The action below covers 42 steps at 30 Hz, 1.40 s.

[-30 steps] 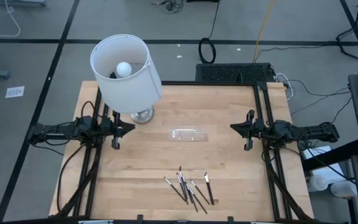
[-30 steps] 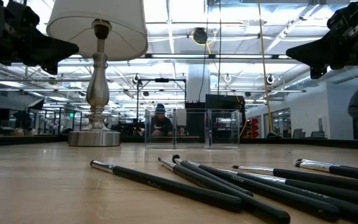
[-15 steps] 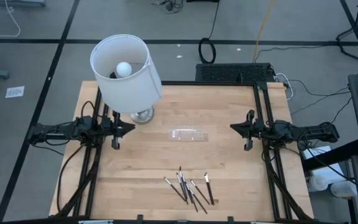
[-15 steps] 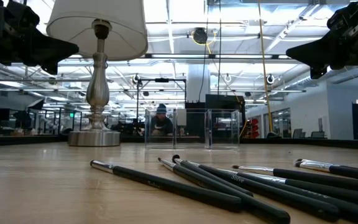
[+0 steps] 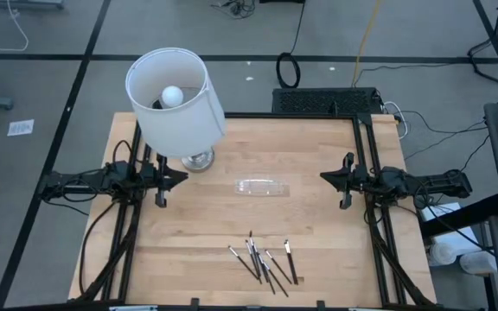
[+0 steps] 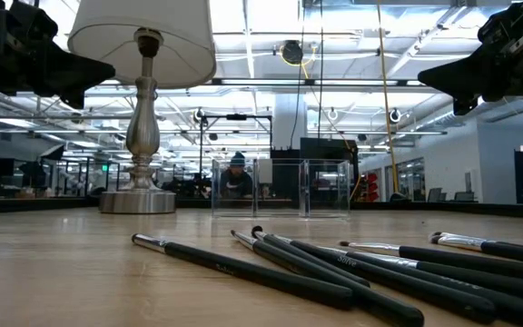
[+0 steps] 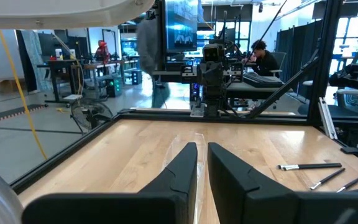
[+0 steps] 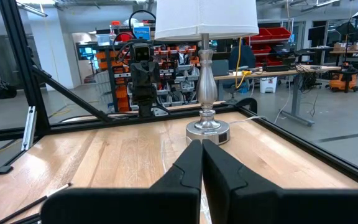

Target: Sort items

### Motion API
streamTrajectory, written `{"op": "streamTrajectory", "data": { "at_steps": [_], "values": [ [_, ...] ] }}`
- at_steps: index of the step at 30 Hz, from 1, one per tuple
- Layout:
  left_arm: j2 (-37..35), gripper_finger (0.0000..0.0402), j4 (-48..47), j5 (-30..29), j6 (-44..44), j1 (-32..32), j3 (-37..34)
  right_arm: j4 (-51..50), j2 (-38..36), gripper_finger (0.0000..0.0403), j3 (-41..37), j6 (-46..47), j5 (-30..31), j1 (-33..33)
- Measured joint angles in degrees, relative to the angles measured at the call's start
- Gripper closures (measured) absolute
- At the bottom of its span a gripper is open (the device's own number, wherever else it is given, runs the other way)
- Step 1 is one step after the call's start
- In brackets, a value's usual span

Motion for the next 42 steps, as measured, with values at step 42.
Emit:
{"op": "streamTrajectory", "data": {
  "at_steps": [42],
  "values": [
    [-0.02, 0.0353, 0.00, 0.02, 0.00, 0.00, 0.00, 0.00, -0.01, 0.0403, 0.00, -1.74, 0.01, -0.01]
  ]
}}
